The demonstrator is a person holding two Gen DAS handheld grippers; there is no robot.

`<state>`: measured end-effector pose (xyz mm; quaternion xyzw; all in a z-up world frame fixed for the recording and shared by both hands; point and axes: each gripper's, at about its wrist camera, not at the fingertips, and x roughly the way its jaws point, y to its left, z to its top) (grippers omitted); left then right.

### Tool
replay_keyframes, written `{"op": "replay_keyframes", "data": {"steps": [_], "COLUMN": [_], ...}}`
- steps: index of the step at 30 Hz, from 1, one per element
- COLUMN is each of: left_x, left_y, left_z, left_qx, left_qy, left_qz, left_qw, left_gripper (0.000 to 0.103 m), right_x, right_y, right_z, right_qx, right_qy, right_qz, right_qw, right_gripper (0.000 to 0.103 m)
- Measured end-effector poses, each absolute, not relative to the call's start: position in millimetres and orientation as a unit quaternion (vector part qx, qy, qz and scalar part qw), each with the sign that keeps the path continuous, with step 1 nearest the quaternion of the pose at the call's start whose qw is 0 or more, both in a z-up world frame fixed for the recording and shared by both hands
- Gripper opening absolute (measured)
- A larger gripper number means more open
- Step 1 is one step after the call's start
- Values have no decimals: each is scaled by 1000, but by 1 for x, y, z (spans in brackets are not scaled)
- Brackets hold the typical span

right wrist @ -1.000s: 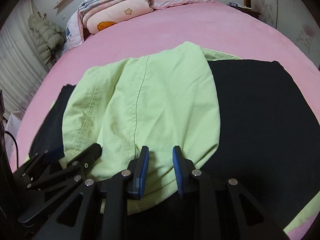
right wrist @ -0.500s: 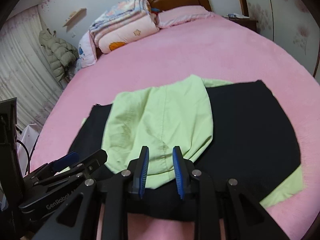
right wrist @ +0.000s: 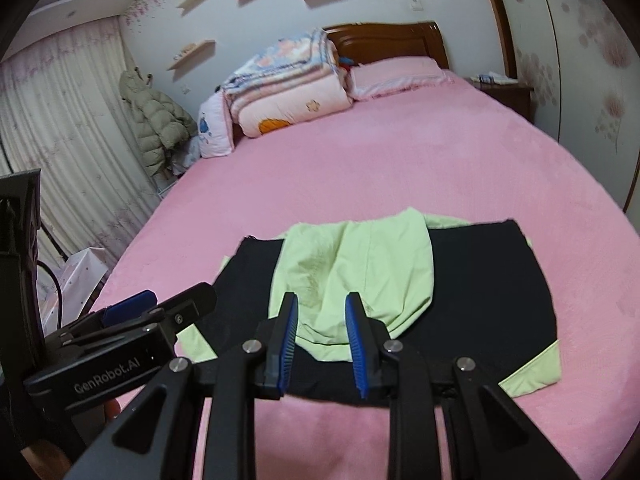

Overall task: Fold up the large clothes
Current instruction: 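Lay the green hood flat on the black bundle and open both tools, then grasp the bundle edge with both tools and fold it over lengthwise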

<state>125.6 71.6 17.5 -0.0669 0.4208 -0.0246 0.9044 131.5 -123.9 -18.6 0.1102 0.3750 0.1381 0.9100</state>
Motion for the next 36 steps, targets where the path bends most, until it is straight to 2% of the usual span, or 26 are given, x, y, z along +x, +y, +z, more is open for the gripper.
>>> {"op": "replay_keyframes", "data": {"steps": [5,13,19,27,36], "left_x": [104,80,73,93,143], "left_y": [91,126,166,212,213], "left_z": [23,-16,-88,-195,-211], "left_qx": [-97,-142,-220,-376,-387], "left_qy": [424,435,435,446,394], "left_qz": [-24,-21,-19,-41,-66], "left_qw": [900,889,873,811,831], "left_gripper": [89,89,90,89,89], "right_x": [108,92,94,116,144], "right_y": [-116,-106,-94,-87,-80], "right_z": [-3,-27,-65,-107,-139], "right_qx": [93,104,95,101,86], "right_qy": [353,341,357,392,421], "right_qz": [145,158,143,135,126], "right_qw": [920,921,918,904,894], "right_gripper": [25,40,40,40,40]}}
